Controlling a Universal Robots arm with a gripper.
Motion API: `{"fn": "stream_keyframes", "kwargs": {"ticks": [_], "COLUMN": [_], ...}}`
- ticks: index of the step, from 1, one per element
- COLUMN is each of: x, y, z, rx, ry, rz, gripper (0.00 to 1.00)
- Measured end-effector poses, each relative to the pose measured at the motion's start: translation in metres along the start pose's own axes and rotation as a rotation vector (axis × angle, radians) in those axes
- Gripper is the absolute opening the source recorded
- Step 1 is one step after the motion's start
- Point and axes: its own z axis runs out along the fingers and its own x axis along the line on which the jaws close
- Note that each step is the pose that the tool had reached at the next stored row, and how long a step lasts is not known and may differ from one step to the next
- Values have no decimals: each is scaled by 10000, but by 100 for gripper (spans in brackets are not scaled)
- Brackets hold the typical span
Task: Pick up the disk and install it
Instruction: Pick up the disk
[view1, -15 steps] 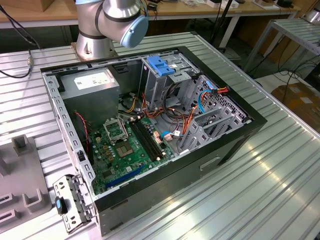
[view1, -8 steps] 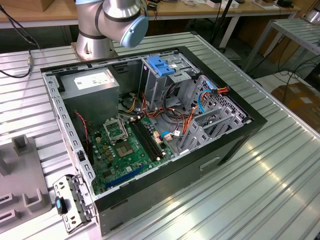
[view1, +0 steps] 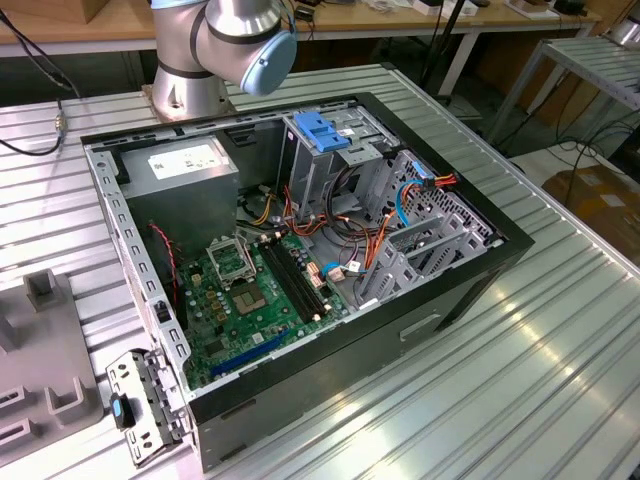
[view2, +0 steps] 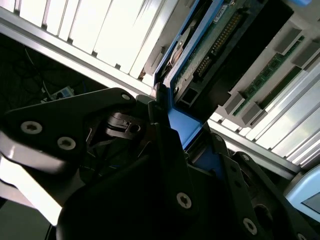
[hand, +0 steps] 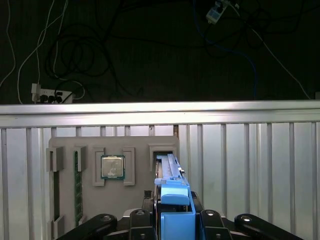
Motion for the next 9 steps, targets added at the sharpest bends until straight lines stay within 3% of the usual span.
{"fn": "stream_keyframes", "kwargs": {"ticks": [9], "x": [2], "y": [0], "z": [-25], "rx": [1], "ry": [-1], "rz": [0], "gripper": [37]}}
